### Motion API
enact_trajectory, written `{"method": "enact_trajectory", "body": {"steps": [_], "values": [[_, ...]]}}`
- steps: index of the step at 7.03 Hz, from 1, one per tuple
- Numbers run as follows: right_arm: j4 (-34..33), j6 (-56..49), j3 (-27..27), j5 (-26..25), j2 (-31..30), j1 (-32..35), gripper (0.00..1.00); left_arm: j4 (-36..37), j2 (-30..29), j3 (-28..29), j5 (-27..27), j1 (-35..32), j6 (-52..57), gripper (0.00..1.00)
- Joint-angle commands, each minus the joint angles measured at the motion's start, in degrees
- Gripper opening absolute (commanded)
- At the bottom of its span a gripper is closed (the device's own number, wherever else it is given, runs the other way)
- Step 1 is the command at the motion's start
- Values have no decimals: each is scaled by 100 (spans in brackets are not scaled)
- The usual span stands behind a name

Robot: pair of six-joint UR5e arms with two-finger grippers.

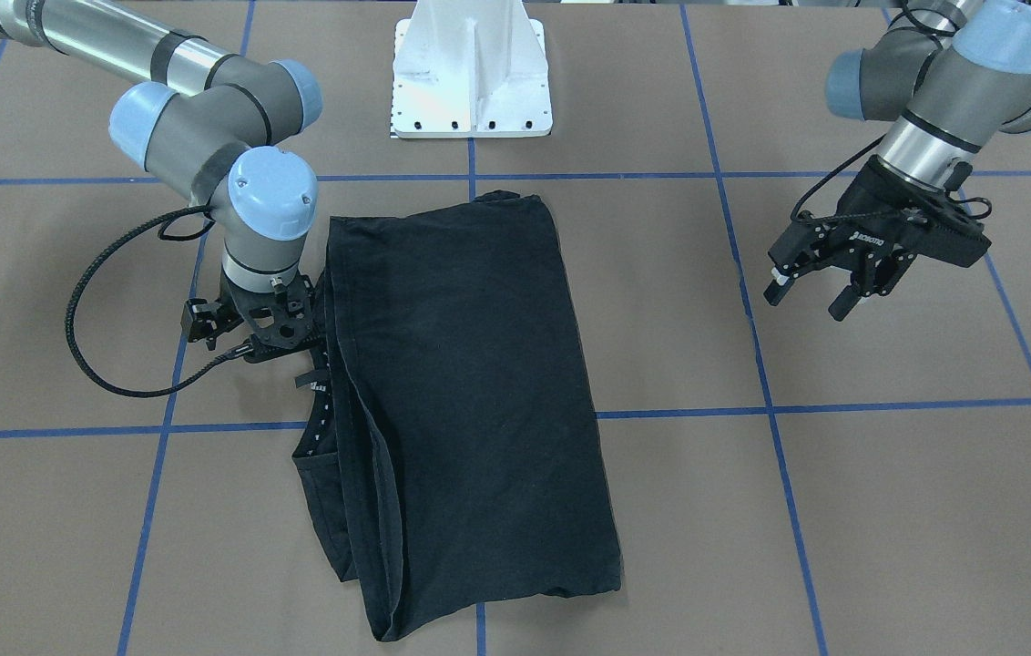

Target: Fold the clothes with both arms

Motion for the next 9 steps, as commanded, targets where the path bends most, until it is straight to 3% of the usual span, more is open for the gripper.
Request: {"method": "enact_trajectory", "body": {"steps": [1, 2, 4, 5, 7, 9], "values": [[-61, 645, -169, 49, 500, 39, 96, -3, 0, -45, -78, -44, 0, 99], [27, 824, -483, 92, 815, 57, 96, -12, -9, -46, -210, -140, 8, 100], [1321, 1194, -1842, 93, 1248, 153, 96, -21, -53, -37, -360, -237, 8, 100], [1564, 1195, -2458, 93, 1589, 276, 96, -29, -62, -28, -360, -238, 8, 100], [1601, 960, -2885, 110, 1768, 496, 95, -30, -71, -46, -360, -246, 8, 100], [1601, 503, -2982, 128, 1716, 794, 95, -21, -71, -168, -360, -255, 0, 100]]}}
